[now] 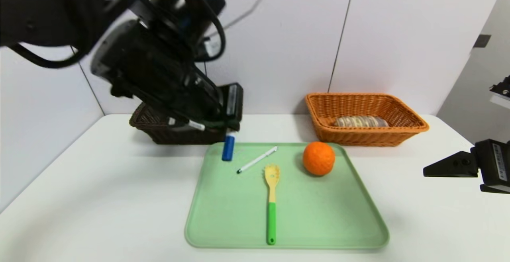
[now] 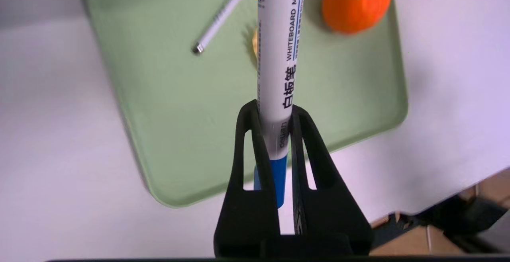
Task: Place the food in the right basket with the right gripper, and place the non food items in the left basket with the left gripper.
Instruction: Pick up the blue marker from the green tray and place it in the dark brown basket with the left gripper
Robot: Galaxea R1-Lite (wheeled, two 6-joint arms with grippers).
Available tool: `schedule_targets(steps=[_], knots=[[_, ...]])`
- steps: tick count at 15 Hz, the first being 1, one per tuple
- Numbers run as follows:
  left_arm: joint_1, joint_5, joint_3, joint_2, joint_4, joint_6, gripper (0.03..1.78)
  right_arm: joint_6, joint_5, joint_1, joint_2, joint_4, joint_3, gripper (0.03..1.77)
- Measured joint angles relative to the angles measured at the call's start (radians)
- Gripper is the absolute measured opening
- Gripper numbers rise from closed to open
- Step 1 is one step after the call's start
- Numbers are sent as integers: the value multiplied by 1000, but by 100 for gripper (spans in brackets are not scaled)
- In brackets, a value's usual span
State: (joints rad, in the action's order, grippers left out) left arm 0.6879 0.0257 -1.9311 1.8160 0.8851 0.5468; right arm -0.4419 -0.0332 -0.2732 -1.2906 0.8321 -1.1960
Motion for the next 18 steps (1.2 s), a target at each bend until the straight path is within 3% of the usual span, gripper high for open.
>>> schedule_targets(steps=[2, 7, 14, 18], knots=[[-110, 10, -34, -30, -36, -1, 16, 0, 0, 0, -3, -20, 0, 171], [-385, -35, -50, 37, -108, 4, 16, -1, -10, 1, -14, -129, 11, 171], [-500, -30, -52, 258, -330, 4, 16, 1, -10, 3, -26, -132, 12, 171], [-537, -27, -52, 332, -387, 1, 16, 2, -8, 3, -32, -133, 13, 171]])
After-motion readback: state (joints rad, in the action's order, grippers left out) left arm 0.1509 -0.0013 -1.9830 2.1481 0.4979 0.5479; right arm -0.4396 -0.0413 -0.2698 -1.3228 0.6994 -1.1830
